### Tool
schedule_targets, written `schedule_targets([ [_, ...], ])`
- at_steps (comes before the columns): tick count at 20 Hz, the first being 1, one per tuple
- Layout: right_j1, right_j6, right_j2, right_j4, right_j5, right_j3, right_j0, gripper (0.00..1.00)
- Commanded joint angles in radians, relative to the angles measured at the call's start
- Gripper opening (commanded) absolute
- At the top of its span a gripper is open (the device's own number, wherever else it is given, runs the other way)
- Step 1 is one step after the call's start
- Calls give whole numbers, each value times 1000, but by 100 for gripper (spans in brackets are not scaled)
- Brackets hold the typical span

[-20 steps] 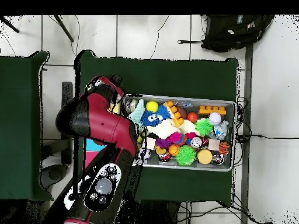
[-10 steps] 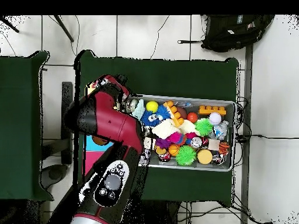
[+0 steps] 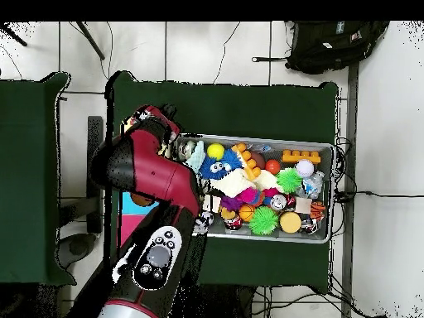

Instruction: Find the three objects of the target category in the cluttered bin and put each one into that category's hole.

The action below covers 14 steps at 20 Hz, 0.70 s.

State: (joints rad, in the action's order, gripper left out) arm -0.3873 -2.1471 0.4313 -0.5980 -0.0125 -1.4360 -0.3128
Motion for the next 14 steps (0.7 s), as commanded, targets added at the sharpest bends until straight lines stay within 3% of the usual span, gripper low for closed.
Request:
schedule_targets([
  [1,60,-252,-209,-43,-85,14,26,0],
  [7,99,-248,-256,-52,-116,41,32,0],
  [14,96,-240,-311,-28,-130,26,59,0],
])
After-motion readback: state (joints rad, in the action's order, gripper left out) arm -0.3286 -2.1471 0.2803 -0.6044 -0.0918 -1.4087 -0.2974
